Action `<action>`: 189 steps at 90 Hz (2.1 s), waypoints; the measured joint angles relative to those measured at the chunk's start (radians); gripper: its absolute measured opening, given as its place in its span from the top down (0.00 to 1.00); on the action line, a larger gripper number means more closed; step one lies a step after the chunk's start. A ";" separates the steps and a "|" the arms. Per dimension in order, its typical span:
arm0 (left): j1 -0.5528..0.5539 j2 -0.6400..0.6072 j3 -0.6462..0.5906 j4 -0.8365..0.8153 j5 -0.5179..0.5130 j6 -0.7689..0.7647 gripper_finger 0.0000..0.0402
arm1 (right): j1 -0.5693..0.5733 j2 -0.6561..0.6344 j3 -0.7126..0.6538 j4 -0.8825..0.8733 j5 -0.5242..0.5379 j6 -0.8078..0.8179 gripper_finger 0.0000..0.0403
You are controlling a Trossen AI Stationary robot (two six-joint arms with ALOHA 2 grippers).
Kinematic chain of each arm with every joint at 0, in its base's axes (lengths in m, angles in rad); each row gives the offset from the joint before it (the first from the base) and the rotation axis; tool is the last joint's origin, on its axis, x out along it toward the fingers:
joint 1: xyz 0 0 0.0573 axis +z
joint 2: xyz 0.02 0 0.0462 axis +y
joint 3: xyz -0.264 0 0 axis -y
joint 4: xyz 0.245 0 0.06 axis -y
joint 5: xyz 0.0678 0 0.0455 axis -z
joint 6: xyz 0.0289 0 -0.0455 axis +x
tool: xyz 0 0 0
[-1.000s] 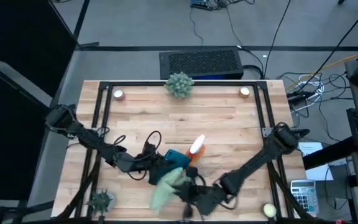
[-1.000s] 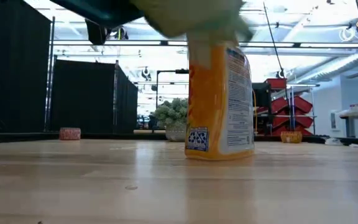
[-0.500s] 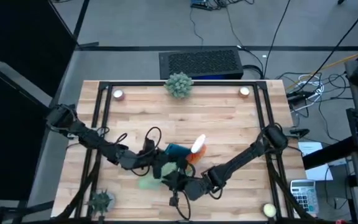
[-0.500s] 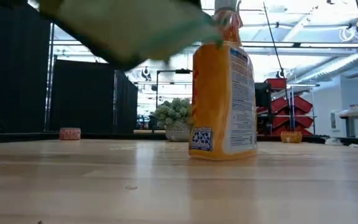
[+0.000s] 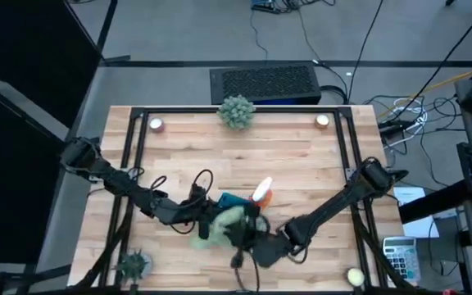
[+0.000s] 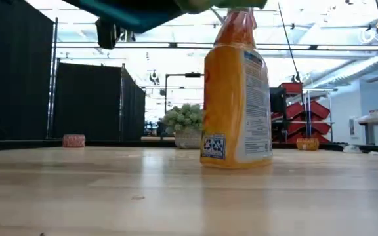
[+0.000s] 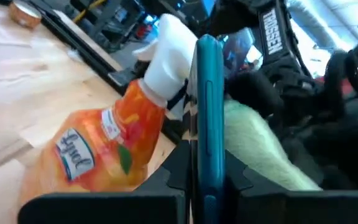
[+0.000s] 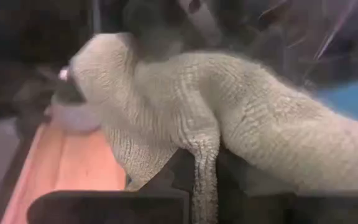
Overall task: Apply microfiber cloth
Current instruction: Wipe the back of the tablet using the green microfiber cloth
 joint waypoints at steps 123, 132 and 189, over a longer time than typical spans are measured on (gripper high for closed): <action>-0.107 -0.027 -0.009 -0.070 0.038 0.119 0.97 | 0.023 -0.152 0.006 -0.344 -0.004 0.182 0.97; -0.111 -0.060 -0.009 -0.083 0.023 0.132 0.97 | 0.073 -0.150 0.003 -0.457 0.019 0.248 0.97; -0.108 -0.079 -0.001 -0.137 0.022 0.116 0.97 | 0.035 -0.162 0.068 -0.182 0.076 -0.196 0.97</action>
